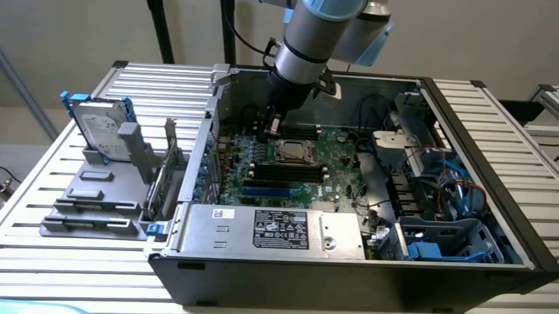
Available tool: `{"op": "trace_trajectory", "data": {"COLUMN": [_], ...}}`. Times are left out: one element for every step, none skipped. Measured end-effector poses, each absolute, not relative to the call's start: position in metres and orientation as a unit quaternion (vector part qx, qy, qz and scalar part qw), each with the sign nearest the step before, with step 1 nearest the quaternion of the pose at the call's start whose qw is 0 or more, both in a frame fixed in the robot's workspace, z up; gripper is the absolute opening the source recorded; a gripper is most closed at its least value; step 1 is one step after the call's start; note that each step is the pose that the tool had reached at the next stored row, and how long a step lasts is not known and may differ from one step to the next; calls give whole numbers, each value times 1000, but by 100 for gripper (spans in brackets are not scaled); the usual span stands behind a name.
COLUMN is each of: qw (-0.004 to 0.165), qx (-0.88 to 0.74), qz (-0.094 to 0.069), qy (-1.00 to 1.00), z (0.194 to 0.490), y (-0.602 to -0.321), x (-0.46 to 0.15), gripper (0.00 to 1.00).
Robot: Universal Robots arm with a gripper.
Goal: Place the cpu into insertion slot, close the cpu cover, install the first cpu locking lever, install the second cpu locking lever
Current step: 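Install the first cpu locking lever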
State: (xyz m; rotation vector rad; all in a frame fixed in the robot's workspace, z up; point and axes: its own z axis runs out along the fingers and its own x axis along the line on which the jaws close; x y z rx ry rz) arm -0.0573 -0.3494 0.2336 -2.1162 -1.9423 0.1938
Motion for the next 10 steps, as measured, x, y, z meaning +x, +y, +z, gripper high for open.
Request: {"op": "trace_trajectory", "data": {"qw": [133,135,137,139,140,142,144,145,146,146], "qx": [-731,-732,-734,-737,-739,-741,-744,-748,-751,-755], "qz": [65,64,63,61,60,59,58,57,56,54], "qy": [-667,-664,-662,-659,-656,-653,-650,-646,-641,-637], "z": [235,236,237,238,239,239,240,240,241,241], "y": [-350,-350,-350,-350,-351,-351,-351,-351,-351,-351], "x": [-57,-57,-57,-57,-57,-57,-57,-57,-57,-57], "gripper": [11,11,11,11,11,11,11,11,11,11]}}
